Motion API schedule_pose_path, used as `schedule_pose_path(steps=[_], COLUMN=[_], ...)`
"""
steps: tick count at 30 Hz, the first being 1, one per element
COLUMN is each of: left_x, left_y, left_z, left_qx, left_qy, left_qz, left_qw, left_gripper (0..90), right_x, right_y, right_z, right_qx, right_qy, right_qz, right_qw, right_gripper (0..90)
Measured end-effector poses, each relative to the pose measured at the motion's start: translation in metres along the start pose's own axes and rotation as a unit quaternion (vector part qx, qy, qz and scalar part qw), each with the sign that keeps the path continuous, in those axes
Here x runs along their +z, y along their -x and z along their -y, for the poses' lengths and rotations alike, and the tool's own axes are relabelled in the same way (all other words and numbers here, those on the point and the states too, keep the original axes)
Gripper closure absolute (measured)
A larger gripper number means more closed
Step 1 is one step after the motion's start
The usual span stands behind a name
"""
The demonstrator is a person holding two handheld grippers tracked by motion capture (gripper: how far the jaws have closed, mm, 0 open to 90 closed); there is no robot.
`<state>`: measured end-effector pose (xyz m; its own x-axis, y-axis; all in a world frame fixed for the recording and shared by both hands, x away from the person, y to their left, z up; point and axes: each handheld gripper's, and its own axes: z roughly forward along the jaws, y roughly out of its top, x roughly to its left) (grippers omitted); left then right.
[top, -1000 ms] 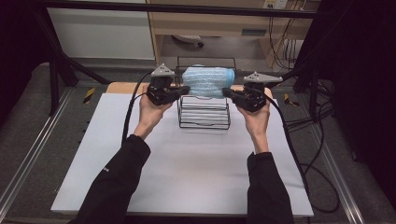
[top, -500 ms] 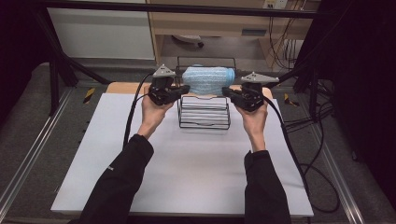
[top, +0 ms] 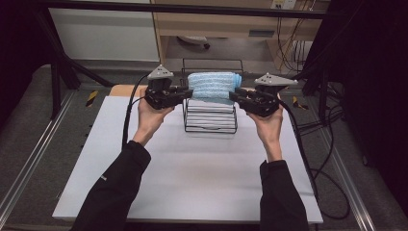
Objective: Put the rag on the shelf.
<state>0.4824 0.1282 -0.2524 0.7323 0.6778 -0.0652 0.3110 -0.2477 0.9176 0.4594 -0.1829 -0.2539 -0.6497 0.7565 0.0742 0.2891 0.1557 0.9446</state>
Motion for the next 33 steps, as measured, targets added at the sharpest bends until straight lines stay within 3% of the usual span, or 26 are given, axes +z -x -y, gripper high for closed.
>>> schedule_pose_path(steps=[10, 16, 21, 26, 33], left_x=[-0.021, -0.03, -0.036, -0.041, -0.045], left_y=[0.001, 0.001, 0.0, -0.003, -0.009], left_z=[-0.003, 0.004, 0.021, 0.043, 0.074], left_qx=[0.005, 0.007, 0.008, 0.007, 0.0], left_qy=[-0.001, -0.014, -0.026, -0.039, -0.045], left_qz=[-0.013, -0.012, -0.008, -0.005, -0.007], left_qw=[0.9999, 0.9998, 0.9996, 0.9992, 0.9989], left_gripper=[48.9, 38.1, 29.4, 23.0, 14.0], right_x=[-0.016, -0.024, -0.029, -0.032, -0.034], right_y=[-0.004, -0.008, -0.011, -0.01, -0.005], right_z=[-0.007, -0.006, 0.001, 0.015, 0.041], right_qx=[0.004, -0.005, -0.01, 0.0, 0.009], right_qy=[0.012, 0.009, 0.002, -0.004, -0.018], right_qz=[-0.008, -0.005, -0.006, -0.008, -0.013], right_qw=[0.9999, 0.9999, 0.9999, 1.0, 0.9997], right_gripper=[53.2, 37.5, 23.6, 12.8, 5.5])
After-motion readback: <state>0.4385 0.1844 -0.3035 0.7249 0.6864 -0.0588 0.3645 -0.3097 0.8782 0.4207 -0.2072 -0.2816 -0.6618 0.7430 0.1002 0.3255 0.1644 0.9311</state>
